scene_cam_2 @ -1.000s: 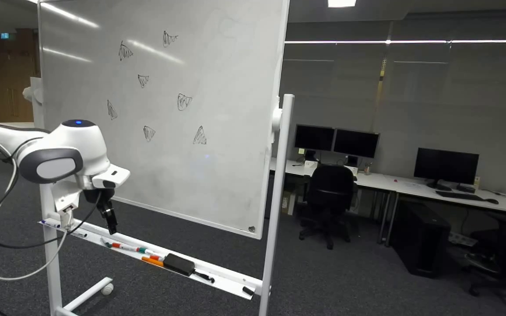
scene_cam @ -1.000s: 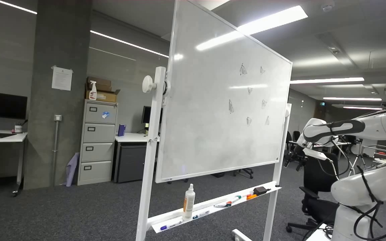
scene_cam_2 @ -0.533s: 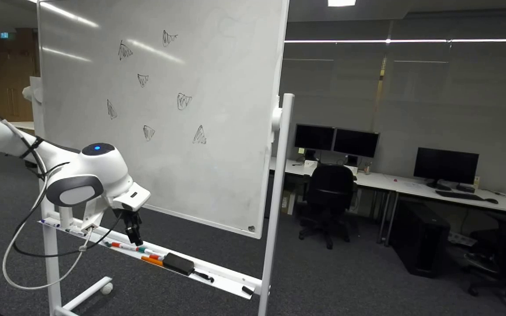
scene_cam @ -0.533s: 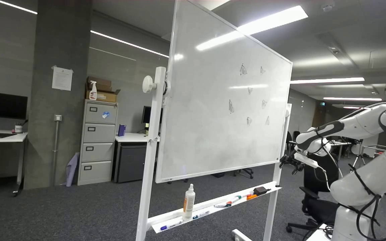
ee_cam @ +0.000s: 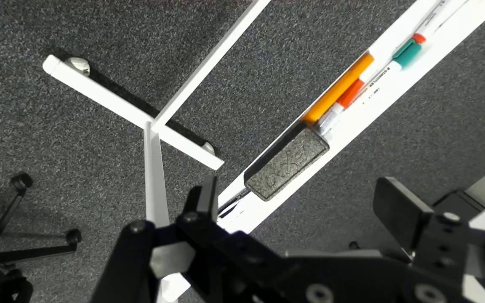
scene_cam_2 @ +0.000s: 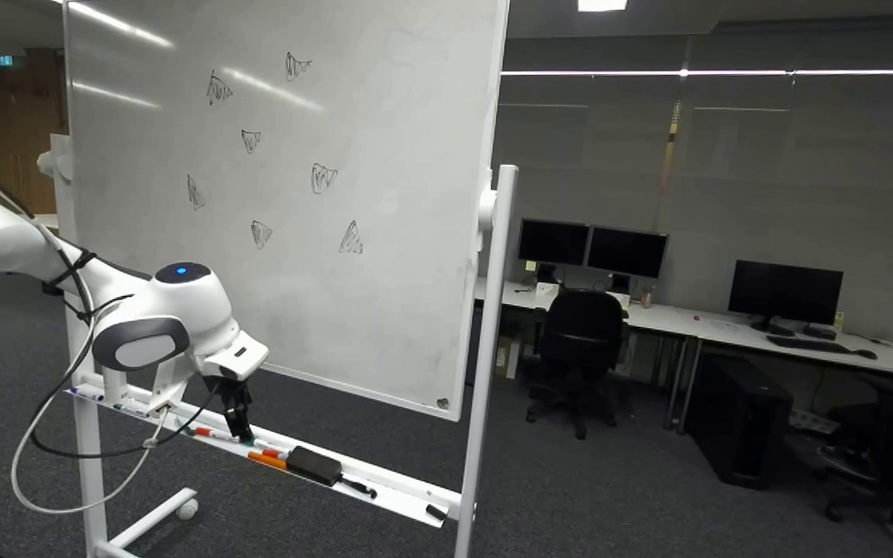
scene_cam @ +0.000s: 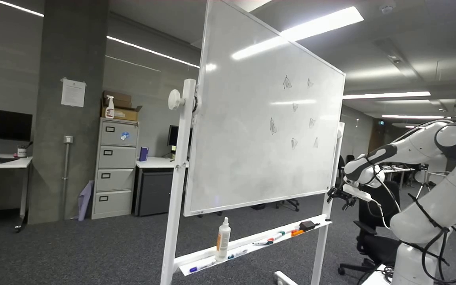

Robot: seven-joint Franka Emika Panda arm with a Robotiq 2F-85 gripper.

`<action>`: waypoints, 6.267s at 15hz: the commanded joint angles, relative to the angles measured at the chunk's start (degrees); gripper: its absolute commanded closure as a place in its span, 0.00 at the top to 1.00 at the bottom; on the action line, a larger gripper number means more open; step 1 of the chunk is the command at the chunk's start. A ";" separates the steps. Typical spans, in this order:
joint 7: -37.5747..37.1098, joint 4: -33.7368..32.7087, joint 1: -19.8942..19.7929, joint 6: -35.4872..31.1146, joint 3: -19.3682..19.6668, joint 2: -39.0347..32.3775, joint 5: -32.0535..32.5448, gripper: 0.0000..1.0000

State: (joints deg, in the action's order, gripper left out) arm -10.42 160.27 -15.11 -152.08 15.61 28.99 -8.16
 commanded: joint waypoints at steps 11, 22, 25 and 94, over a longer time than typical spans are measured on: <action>-31.16 -14.17 0.60 -1.47 -6.39 -24.89 -13.34 1.00; -35.25 -22.69 1.28 -14.55 -8.09 -41.34 -24.88 1.00; -31.58 -22.95 0.18 -18.43 -10.52 -43.07 -26.73 1.00; -19.40 -1.46 -10.39 -0.85 -12.45 7.21 13.26 0.30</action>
State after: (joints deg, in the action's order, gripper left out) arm -32.81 158.85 -22.71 -154.45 6.14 31.32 2.89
